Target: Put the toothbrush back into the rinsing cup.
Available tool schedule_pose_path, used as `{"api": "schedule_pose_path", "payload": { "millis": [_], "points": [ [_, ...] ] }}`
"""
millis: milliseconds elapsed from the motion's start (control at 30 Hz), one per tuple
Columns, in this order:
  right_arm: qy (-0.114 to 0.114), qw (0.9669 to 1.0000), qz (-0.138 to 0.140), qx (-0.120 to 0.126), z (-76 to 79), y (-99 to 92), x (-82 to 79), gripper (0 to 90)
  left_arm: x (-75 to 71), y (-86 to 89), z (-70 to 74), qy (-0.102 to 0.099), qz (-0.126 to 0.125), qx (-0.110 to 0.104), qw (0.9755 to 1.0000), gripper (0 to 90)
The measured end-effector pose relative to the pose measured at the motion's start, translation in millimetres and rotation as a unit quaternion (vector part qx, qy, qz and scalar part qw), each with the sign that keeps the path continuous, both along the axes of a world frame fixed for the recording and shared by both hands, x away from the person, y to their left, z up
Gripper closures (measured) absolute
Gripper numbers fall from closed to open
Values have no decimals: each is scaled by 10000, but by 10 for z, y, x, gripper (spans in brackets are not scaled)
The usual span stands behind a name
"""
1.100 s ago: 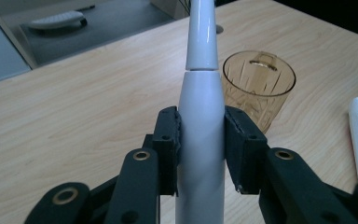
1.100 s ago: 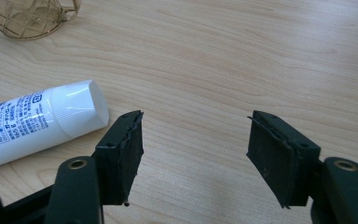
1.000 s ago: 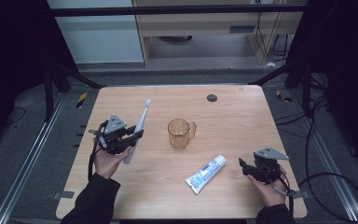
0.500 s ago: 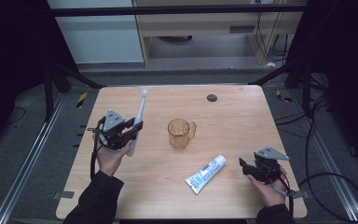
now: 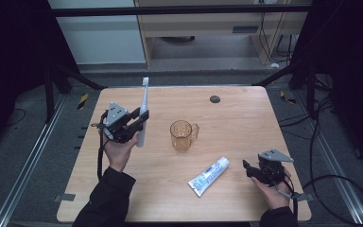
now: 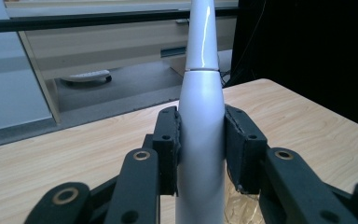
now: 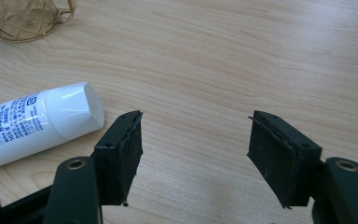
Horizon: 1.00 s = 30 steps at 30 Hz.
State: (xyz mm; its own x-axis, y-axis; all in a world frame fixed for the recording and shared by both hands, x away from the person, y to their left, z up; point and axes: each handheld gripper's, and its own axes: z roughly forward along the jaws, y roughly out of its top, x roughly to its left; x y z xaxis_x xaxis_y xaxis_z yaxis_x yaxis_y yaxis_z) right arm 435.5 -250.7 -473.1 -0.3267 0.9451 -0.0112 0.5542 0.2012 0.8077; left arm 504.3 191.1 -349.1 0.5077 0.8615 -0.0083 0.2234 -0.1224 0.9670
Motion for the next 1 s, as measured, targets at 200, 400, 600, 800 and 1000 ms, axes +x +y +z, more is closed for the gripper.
{"api": "schedule_pose_path", "payload": {
  "millis": [200,400,600,800,1000],
  "points": [
    [-17,10000,18,-28,-6,-4,5,349,29,-96,-1,-155,20,-99,9998,670],
    [-5,10000,11,-22,-9,0,7,349,73,-174,31,-277,21,-281,9992,670],
    [-2,10000,25,-16,-13,-7,11,349,116,-241,40,-388,28,-370,9986,670],
    [16,10000,16,7,-14,-8,14,348,166,-278,29,-455,47,-531,9975,670],
    [21,10000,31,5,-21,-9,18,349,234,-308,28,-440,56,-645,9969,670]
  ]
}}
